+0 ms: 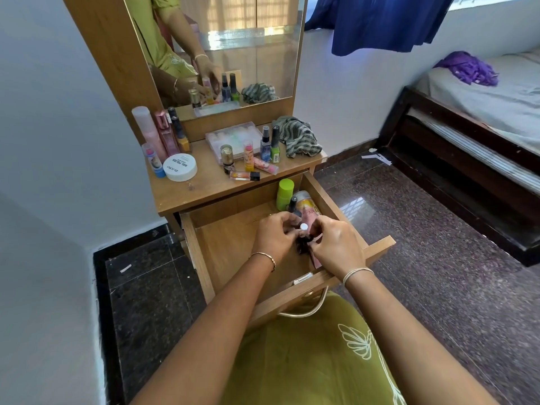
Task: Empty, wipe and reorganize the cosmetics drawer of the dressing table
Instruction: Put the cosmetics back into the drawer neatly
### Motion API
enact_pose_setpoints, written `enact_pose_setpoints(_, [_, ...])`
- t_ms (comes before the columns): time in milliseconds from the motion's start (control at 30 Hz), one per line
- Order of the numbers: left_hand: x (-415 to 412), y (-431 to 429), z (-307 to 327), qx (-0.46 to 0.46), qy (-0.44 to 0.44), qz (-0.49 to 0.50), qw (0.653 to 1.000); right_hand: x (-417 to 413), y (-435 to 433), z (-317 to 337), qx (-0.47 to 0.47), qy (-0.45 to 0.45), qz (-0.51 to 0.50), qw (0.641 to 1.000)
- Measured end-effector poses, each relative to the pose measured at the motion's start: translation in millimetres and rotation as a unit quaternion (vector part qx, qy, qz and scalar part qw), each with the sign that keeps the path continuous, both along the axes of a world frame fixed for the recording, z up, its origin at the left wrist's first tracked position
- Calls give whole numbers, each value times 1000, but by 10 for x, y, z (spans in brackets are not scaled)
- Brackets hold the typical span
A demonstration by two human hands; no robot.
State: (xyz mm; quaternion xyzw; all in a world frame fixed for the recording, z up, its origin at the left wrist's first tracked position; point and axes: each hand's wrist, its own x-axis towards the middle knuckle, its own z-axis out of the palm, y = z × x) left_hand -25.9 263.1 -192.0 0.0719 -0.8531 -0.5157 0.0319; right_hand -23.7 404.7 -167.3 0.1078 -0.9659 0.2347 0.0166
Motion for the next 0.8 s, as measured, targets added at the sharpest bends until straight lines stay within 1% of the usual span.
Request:
enact_pose_setpoints(400, [221, -345, 146, -1, 13, 43, 999, 24, -25, 51, -10, 0, -28, 1000])
enact_pose_setpoints(533, [282, -448, 277, -1, 34, 53, 998, 49, -102, 165, -18, 7, -37, 999])
enact_pose_setpoints(600, [304, -517, 383, 6, 51, 66, 996, 77, -204, 256, -19, 29, -43, 998])
enact_pose_setpoints(700, [342, -653, 573, 30, 90, 96, 991, 114, -478, 437, -32, 87, -16, 996])
enact_pose_setpoints(800, [390, -905, 761, 29, 146, 161, 976, 118, -888, 645, -65, 109, 43, 991])
